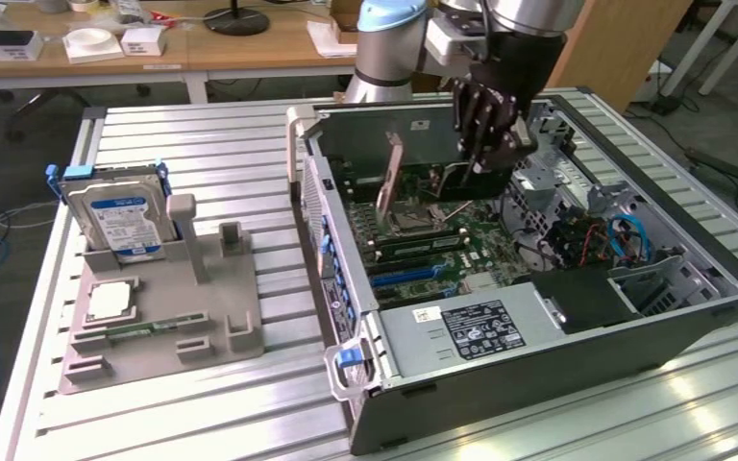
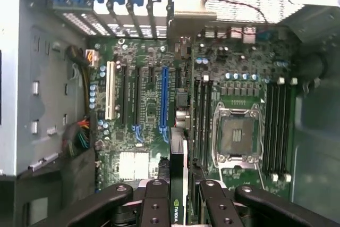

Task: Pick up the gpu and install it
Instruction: 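Insert the gpu into the slot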

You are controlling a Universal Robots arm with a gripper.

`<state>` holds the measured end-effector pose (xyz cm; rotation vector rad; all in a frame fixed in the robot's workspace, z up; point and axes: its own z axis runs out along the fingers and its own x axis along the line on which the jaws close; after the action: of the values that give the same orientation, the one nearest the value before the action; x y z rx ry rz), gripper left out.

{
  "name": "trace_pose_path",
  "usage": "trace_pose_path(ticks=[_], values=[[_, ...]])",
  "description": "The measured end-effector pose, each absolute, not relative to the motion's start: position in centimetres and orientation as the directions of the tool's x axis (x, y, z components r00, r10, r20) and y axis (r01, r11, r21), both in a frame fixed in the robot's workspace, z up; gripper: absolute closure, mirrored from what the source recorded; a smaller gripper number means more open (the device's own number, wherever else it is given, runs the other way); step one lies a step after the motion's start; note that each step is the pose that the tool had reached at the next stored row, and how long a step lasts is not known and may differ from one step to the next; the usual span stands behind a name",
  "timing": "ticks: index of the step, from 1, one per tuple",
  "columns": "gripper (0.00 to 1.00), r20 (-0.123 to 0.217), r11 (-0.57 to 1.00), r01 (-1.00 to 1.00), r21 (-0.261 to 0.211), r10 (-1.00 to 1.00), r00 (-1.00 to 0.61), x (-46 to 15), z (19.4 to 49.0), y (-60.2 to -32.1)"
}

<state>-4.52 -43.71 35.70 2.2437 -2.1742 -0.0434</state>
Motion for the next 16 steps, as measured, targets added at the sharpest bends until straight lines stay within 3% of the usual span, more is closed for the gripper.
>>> trace_pose_path(ticks=[16], values=[[0.74,-0.006,-0.006,-1.0,-0.012,-1.0,0.006,-5.1,34.0,-43.7]])
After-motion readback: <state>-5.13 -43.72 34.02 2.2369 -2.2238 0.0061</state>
